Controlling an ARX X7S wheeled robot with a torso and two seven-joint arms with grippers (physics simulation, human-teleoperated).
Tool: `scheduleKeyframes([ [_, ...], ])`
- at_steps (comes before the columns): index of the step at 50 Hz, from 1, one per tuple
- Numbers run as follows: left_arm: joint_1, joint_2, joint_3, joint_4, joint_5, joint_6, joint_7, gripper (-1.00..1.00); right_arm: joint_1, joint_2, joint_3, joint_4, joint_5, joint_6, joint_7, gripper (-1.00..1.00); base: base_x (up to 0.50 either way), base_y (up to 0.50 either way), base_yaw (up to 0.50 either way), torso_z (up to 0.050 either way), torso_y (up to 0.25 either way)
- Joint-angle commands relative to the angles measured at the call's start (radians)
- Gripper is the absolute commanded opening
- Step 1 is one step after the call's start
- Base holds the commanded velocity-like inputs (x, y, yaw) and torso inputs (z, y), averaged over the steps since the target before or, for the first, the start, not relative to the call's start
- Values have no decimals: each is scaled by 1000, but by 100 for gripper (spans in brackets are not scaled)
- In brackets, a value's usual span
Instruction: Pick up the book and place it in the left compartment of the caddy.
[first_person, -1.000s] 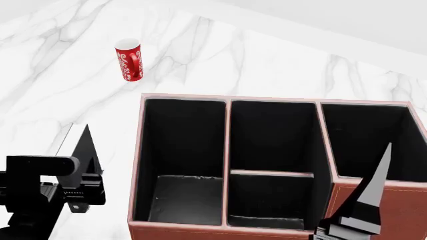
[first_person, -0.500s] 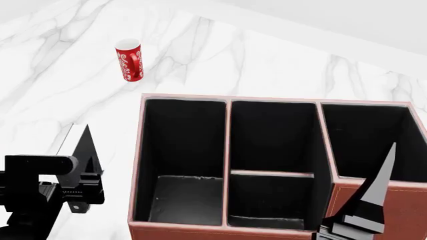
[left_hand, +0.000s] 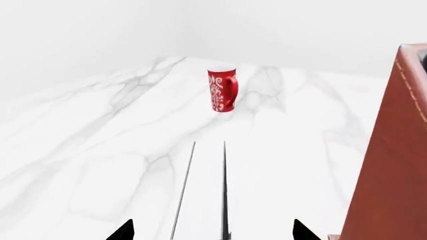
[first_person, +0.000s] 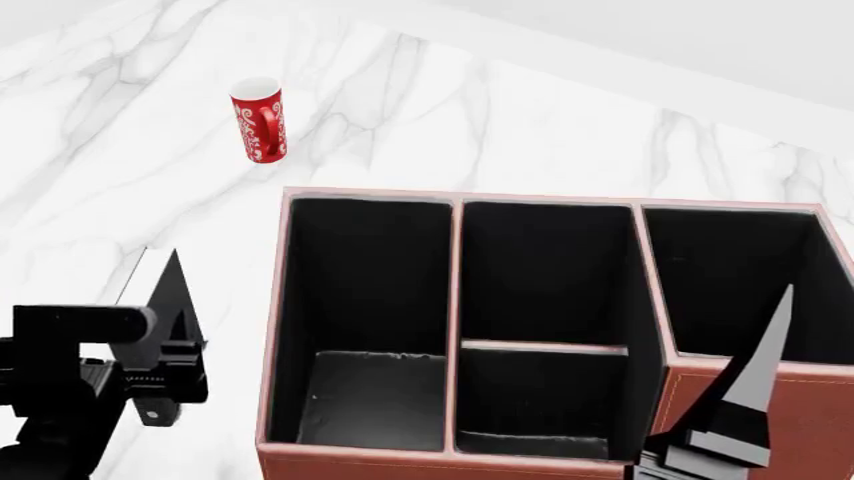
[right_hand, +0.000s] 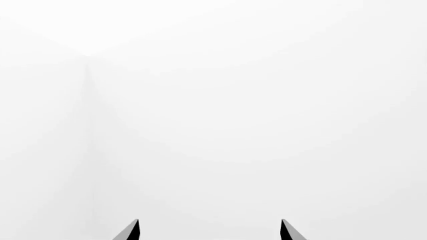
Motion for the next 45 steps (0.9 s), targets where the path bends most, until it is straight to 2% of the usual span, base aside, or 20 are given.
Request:
scheduleKeyframes([
  [1, -86, 48, -29, -202, 0, 109, 58, 100, 2, -14, 10, 6, -16, -12, -29, 100, 0, 0, 0, 0, 0],
  [15, -243, 114, -31, -610, 21, 306, 144, 100, 3, -11, 6, 6, -15, -15, -27, 100, 0, 0, 0, 0, 0],
  [32, -236, 126, -172, -630, 154, 277, 153, 100, 3, -9, -2, 13, -15, -23, -27, 100, 0, 0, 0, 0, 0],
  [33, -235, 126, -183, -630, 161, 284, 152, -100, 4, -8, -2, 12, -15, -20, -26, 100, 0, 0, 0, 0, 0],
  [45, -237, 131, -250, -630, 233, 300, 161, -100, 8, -7, -11, 15, -17, -22, -25, 100, 0, 0, 0, 0, 0],
])
